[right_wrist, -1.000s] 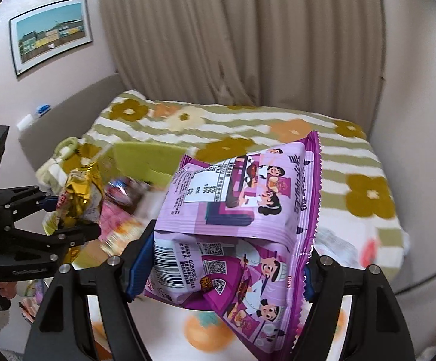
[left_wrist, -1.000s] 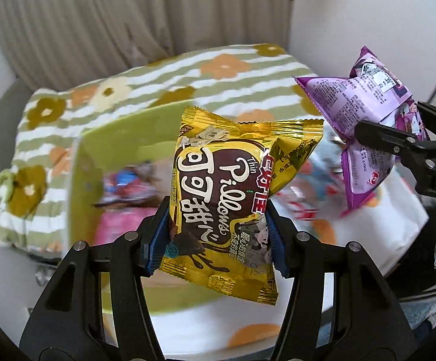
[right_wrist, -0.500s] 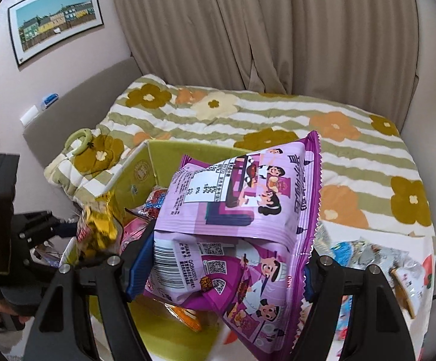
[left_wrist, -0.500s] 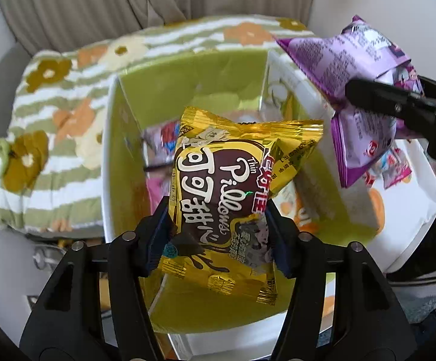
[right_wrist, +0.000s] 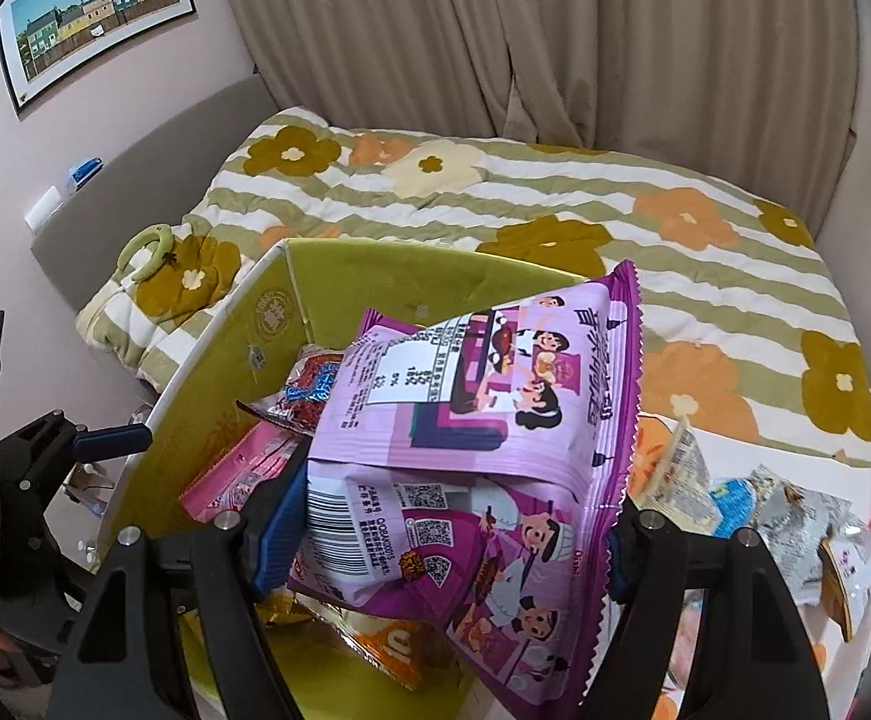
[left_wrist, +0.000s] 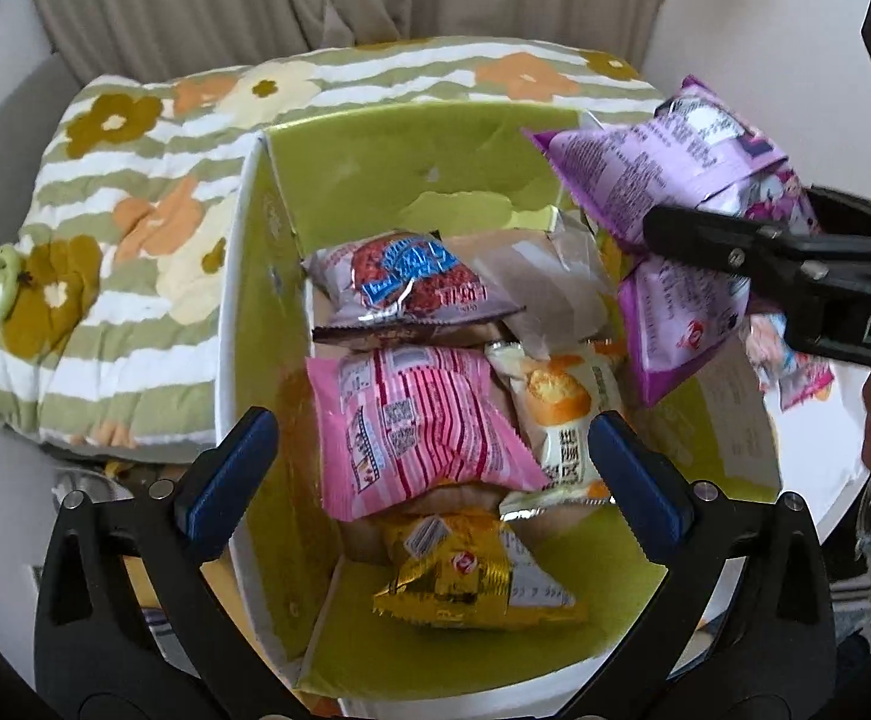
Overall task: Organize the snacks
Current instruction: 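Carry the Pillows pack and purple bag into the box and open both tools, then withdraw both tools from the box toward the remaining snacks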
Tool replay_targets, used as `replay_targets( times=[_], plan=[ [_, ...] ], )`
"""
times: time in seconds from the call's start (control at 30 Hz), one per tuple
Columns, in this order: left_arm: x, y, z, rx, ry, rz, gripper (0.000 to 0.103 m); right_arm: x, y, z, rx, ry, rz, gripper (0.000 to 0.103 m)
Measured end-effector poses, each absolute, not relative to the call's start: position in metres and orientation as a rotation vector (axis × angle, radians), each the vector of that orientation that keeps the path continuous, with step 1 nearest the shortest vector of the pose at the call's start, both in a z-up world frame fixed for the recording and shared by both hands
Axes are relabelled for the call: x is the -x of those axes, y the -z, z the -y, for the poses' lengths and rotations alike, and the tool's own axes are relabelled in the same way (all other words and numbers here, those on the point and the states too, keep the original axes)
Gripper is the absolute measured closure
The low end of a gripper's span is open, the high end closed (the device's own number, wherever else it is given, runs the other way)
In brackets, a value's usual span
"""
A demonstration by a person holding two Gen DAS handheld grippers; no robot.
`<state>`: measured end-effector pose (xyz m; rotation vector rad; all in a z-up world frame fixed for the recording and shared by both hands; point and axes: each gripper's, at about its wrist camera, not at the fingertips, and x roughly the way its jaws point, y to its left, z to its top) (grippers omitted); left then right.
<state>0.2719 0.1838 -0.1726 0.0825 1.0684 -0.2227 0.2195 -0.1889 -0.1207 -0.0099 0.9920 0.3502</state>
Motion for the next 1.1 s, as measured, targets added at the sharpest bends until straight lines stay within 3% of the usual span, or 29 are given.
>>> replay_targets(
  times=[0.13, 0.3, 1.1],
  plan=[
    [-0.277, 0.168, -0.182, -0.066, 0.210, -1.055, 0.001, -0.228, 0.122, 0.185, 0.016, -0.373, -1.005, 0.026],
    [-0.277, 0.168, -0.180, -0.067, 0.196, -1.056, 0.001, -0.231, 0.123, 0.182, -0.002, -0.400, -0.971, 0.003],
    [-0.226, 0.130, -0.181, -0.045, 0.267, -0.944, 0.001, -0.159, 0.078, 0.189, -0.009, -0.318, -0.876, 0.002]
  ],
)
